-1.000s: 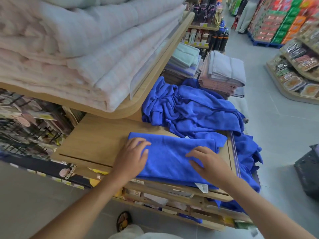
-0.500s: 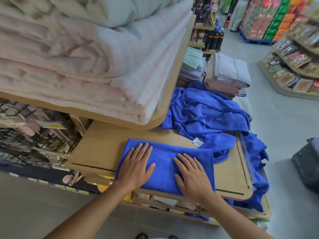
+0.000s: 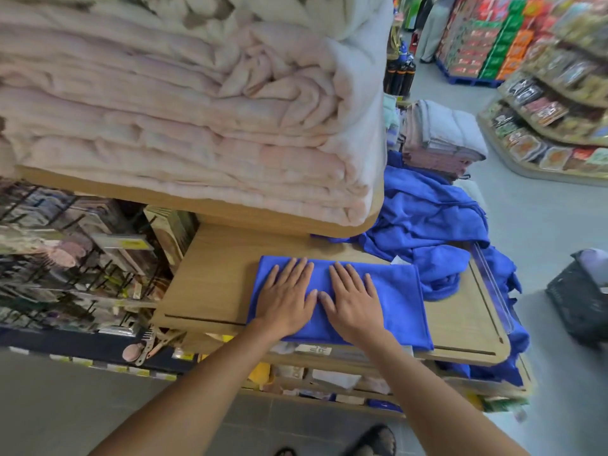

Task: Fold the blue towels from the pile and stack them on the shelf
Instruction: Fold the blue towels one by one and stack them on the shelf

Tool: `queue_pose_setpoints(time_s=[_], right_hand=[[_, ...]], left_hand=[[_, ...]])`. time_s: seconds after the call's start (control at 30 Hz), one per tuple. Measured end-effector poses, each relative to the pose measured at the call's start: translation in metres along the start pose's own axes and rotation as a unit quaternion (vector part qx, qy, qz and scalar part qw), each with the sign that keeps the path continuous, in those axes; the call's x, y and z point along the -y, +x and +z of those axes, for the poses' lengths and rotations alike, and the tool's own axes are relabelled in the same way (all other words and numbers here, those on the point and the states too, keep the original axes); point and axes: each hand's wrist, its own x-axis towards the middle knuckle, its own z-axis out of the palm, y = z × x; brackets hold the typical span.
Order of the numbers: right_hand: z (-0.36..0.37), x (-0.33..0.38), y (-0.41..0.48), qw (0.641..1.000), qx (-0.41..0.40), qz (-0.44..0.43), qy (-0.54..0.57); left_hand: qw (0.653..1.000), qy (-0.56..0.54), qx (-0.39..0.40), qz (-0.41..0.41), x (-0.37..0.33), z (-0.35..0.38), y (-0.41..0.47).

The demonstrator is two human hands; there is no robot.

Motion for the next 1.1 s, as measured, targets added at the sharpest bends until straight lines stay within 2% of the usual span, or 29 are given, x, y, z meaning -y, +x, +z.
queue_pose_setpoints(time_s=[0.17, 0.47, 0.6, 0.7, 0.83, 0.97, 1.1], right_hand=[[-0.004, -0.056, -0.019, 0.996, 0.0, 0.071, -0.053], [-0.019, -0.082, -0.038, 0.995, 0.004, 0.089, -0.046], [-0.026, -0.092, -0.06, 0.987, -0.057, 0.15, -0.011], [-0.035, -0.095, -0.067, 0.963, -0.1, 0.236, 0.086], [-0.047, -0.097, -0.055, 0.919, -0.062, 0.315, 0.23], [-0.055, -0.103, -0.041, 0.881, -0.041, 0.36, 0.305], [-0.067, -0.11, -0.036, 0.811, 0.028, 0.385, 0.44]], left_hand=[[1.0, -0.01, -0.023, -0.001, 0.004, 0.007, 0.002], [1.0, -0.021, -0.011, 0.014, 0.005, 0.007, 0.005], [1.0, -0.017, -0.02, 0.013, 0.004, 0.008, 0.004], [1.0, -0.018, -0.017, 0.01, 0.004, 0.009, 0.006], [1.0, -0.022, -0.008, 0.014, 0.004, 0.008, 0.005], [1.0, -0.025, -0.001, 0.014, 0.003, 0.005, 0.004], [1.0, -0.026, 0.002, 0.016, 0.003, 0.004, 0.004]])
